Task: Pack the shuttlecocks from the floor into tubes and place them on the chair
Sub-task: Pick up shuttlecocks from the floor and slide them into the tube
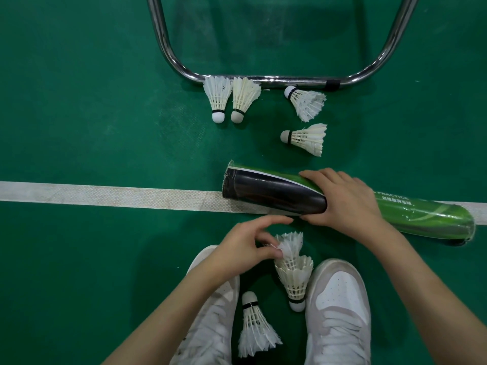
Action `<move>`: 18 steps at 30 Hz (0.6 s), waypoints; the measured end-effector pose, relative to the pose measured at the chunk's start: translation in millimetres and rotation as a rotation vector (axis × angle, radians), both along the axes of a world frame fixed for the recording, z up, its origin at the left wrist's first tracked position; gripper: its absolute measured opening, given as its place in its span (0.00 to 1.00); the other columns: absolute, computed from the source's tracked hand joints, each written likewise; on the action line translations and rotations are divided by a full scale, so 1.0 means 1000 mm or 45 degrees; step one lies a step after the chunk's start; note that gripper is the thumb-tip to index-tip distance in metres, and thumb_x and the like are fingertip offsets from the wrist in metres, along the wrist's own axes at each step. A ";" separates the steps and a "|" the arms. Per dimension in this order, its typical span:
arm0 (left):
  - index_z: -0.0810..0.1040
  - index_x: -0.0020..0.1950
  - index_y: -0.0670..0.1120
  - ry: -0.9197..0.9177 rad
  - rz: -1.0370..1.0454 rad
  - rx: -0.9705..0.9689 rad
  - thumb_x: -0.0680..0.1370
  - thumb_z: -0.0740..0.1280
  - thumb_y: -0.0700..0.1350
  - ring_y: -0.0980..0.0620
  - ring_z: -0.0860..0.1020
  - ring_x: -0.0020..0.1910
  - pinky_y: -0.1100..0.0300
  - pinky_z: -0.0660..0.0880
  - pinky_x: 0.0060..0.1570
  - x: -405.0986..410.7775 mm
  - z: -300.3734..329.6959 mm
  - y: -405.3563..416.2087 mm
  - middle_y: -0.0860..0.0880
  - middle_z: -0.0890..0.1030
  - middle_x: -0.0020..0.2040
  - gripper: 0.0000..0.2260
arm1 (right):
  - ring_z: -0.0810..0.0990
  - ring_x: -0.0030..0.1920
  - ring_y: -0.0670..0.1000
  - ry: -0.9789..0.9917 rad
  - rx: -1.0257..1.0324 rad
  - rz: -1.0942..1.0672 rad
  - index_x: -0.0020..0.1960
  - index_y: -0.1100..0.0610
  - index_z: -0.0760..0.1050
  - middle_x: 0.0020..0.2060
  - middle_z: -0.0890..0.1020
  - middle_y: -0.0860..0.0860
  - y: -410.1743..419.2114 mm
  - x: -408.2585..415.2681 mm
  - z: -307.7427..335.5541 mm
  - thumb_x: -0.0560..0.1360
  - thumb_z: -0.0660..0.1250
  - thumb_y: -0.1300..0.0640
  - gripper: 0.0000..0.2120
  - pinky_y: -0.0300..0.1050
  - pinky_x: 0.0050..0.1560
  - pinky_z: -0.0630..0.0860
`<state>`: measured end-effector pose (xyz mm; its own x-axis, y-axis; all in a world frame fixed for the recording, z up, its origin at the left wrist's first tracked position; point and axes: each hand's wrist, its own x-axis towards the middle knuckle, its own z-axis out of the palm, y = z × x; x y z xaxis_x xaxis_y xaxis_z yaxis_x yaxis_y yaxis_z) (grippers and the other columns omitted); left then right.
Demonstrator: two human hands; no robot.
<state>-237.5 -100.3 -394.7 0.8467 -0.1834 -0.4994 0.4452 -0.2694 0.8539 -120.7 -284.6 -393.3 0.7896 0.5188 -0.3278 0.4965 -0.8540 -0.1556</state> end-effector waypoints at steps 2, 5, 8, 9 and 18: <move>0.75 0.59 0.62 -0.020 0.098 -0.022 0.71 0.73 0.36 0.59 0.82 0.44 0.70 0.72 0.55 0.002 0.010 0.010 0.54 0.83 0.38 0.25 | 0.72 0.57 0.50 -0.003 0.002 0.001 0.68 0.42 0.61 0.59 0.73 0.44 0.000 0.000 -0.001 0.62 0.69 0.36 0.38 0.46 0.51 0.68; 0.76 0.57 0.59 -0.068 0.231 -0.014 0.71 0.73 0.35 0.58 0.82 0.45 0.73 0.72 0.50 0.006 0.027 0.029 0.57 0.84 0.41 0.23 | 0.72 0.57 0.50 -0.006 0.002 0.004 0.68 0.42 0.61 0.59 0.73 0.44 0.000 0.000 -0.001 0.62 0.69 0.36 0.38 0.46 0.50 0.68; 0.77 0.56 0.57 -0.097 0.408 -0.041 0.70 0.73 0.34 0.56 0.83 0.42 0.69 0.75 0.47 0.009 0.038 0.049 0.52 0.84 0.37 0.21 | 0.72 0.58 0.51 -0.004 -0.001 0.003 0.69 0.42 0.61 0.59 0.73 0.44 0.000 0.000 0.000 0.62 0.70 0.36 0.38 0.46 0.51 0.68; 0.77 0.55 0.56 -0.103 0.466 -0.051 0.70 0.72 0.34 0.56 0.83 0.41 0.68 0.76 0.46 0.009 0.040 0.056 0.51 0.85 0.37 0.21 | 0.72 0.58 0.51 -0.002 0.004 0.002 0.69 0.42 0.61 0.59 0.73 0.44 0.000 0.000 0.000 0.62 0.70 0.36 0.38 0.46 0.51 0.68; 0.79 0.51 0.55 -0.234 0.867 0.037 0.72 0.70 0.34 0.62 0.78 0.34 0.72 0.73 0.42 0.007 0.033 0.097 0.55 0.81 0.30 0.17 | 0.72 0.58 0.50 0.009 0.002 0.000 0.69 0.42 0.61 0.59 0.73 0.44 -0.001 0.000 0.000 0.62 0.70 0.36 0.38 0.46 0.51 0.68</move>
<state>-230.6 -2.9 -361.8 0.8396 0.4287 -0.3336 0.3718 -0.0058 0.9283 -121.0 -285.9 -393.3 0.7873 0.5190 -0.3327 0.4951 -0.8539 -0.1606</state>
